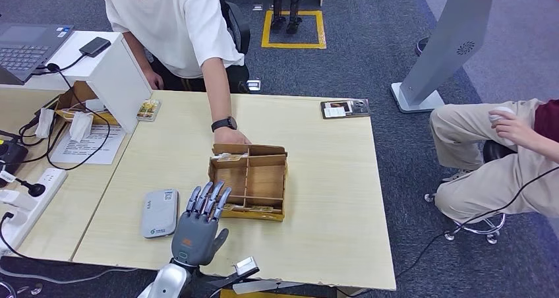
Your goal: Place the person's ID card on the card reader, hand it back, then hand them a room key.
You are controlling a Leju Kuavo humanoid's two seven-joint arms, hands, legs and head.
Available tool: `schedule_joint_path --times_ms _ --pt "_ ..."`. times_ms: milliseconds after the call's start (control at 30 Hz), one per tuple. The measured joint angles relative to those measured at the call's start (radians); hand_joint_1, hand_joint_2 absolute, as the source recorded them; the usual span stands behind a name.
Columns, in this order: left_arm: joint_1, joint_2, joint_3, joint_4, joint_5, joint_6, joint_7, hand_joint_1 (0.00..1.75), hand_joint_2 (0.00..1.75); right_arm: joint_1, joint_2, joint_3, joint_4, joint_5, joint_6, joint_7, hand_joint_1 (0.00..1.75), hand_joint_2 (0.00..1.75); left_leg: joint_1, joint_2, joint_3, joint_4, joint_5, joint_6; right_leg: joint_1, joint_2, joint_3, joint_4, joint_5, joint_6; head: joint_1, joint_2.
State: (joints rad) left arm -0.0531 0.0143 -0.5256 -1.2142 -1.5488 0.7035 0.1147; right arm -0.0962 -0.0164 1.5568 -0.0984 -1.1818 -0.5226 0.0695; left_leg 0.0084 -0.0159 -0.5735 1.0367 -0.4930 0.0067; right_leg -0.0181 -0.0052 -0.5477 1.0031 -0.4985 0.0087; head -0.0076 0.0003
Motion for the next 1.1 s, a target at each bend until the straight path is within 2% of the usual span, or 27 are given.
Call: schedule_joint_path --times_ms 167,400,600,633,733,767,867,900,933,1000,1033,1067,1100 --pt "0.003 -0.004 0.012 0.000 0.000 0.000 0.007 0.00 1.75 0.000 0.000 0.000 0.000 0.001 0.000 0.002 0.00 1.75 0.000 0.000 0.000 0.000 0.000 0.000 0.000 0.000 0.000 0.000 0.000 0.000 0.000 0.000" --pt "-0.014 0.014 0.002 0.010 0.000 0.000 0.155 0.00 1.75 0.000 0.000 0.000 0.000 0.003 -0.001 0.002 0.00 1.75 0.000 0.000 0.000 0.000 0.000 0.000 0.000 0.000 0.000 0.000 0.000 0.000 0.000 0.000" --pt "-0.022 0.026 -0.012 0.018 0.000 0.000 0.178 0.01 1.75 0.000 0.000 0.000 0.000 0.000 -0.001 0.002 0.00 1.75 0.000 0.000 0.000 0.000 0.000 0.000 0.000 0.000 0.000 0.000 0.000 0.000 0.000 0.000" --pt "-0.022 0.028 -0.013 0.018 0.000 0.000 0.179 0.19 1.75 0.000 0.000 0.000 0.000 0.000 -0.001 0.002 0.00 1.75 0.000 0.000 0.000 0.000 0.000 0.000 0.000 0.000 0.000 0.000 0.000 0.000 0.000 0.000" --pt "-0.022 0.030 -0.014 0.018 0.000 0.000 0.170 1.24 1.75 0.000 0.000 0.000 0.000 0.000 -0.001 0.002 0.00 1.75 0.000 0.000 0.000 0.000 0.000 0.000 0.000 0.000 0.000 0.000 0.000 0.000 0.000 0.000" --pt "-0.021 0.030 -0.015 0.018 0.000 0.000 0.161 1.41 1.75 0.000 0.000 0.000 0.000 0.000 -0.001 0.002 0.00 1.75 0.000 0.000 0.000 0.000 0.000 0.000 0.000 0.000 0.000 0.000 0.000 0.000 0.000 0.000" --pt "-0.021 0.031 -0.015 0.018 0.000 0.000 0.133 1.43 1.75 0.000 0.000 0.000 0.000 0.000 -0.001 0.002 0.00 1.75 0.000 0.000 0.000 0.000 0.000 0.000 0.000 0.000 0.000 0.000 0.000 0.000 0.000 0.000" --pt "-0.021 0.031 -0.015 0.018 0.000 0.000 0.128 1.33 1.75 0.000 0.000 0.000 0.000 0.000 -0.001 0.002 0.00 1.75 0.000 0.000 0.000 0.000 0.000 0.000 0.000 0.000 0.000 0.000 0.000 0.000 0.000 0.000" --pt "-0.021 0.031 -0.015 0.018 0.000 0.000 0.125 1.16 1.75 0.000 -0.001 0.000 0.000 0.000 0.000 0.002 0.00 1.75 0.000 0.000 0.000 0.000 0.000 0.000 0.000 0.000 0.000 0.000 0.000 0.000 0.000 0.000" --pt "-0.021 0.031 -0.015 0.018 0.000 0.000 0.122 0.65 1.75 0.000 -0.001 0.000 0.000 0.000 0.000 0.002 0.00 1.75 0.000 0.000 0.000 0.000 0.000 0.000 0.000 0.000 0.000 0.000 0.000 0.000 0.000 0.000" --pt "-0.021 0.032 -0.015 0.018 0.000 0.000 0.119 0.51 1.75 0.000 -0.001 0.000 0.000 0.000 0.000 0.002 0.00 1.75 0.000 0.000 0.000 0.000 0.000 0.000 0.000 0.000 0.000 0.000 0.000 0.000 0.000 0.000" --pt "-0.020 0.032 -0.015 0.018 0.000 0.000 0.115 0.53 1.75 0.000 -0.001 0.000 0.000 0.000 0.000 0.002 0.00 1.75 0.000 0.000 0.000 0.000 0.000 0.000 0.000 0.000 0.000 0.000 0.000 0.000 0.000 0.000" --pt "-0.020 0.033 -0.015 0.018 0.000 0.000 0.111 0.75 1.75 0.000 -0.001 0.000 0.000 0.000 0.000 0.002 0.00 1.75 0.000 0.000 0.000 0.000 0.000 0.000 0.000 0.000 0.000 0.000 0.000 0.000 0.000 0.000"
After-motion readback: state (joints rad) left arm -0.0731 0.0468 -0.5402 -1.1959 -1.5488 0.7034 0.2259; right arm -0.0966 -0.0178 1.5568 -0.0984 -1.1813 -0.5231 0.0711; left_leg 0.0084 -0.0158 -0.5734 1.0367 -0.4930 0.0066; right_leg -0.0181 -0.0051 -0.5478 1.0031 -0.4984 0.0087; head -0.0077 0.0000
